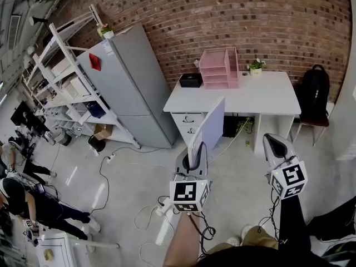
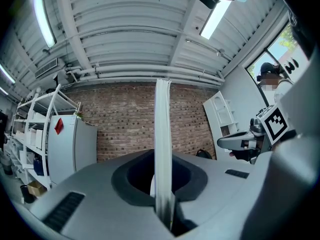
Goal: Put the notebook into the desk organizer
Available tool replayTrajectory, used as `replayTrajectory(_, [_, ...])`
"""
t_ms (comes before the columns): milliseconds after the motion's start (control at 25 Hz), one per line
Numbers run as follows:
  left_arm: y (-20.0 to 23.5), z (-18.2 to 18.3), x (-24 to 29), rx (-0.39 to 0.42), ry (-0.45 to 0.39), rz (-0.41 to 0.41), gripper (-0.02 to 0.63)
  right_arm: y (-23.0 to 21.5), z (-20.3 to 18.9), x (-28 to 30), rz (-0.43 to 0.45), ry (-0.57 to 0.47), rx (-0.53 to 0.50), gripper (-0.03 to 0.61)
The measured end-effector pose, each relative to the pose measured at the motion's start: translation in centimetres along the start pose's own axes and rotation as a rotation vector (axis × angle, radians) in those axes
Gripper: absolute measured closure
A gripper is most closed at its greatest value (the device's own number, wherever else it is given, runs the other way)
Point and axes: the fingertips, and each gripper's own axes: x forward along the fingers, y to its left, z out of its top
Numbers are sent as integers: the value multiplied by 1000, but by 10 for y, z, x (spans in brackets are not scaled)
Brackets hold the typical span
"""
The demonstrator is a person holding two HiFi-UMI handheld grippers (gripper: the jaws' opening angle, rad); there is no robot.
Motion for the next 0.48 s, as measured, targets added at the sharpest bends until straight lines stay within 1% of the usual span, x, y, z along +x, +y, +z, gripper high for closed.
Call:
replayTrajectory(200, [8, -3, 18, -2, -1, 5, 580, -9, -2, 18, 7, -6, 5, 578])
replayTrajectory(480, [24, -11, 68, -6, -14, 21, 579, -38, -16, 67, 20, -15, 22, 578])
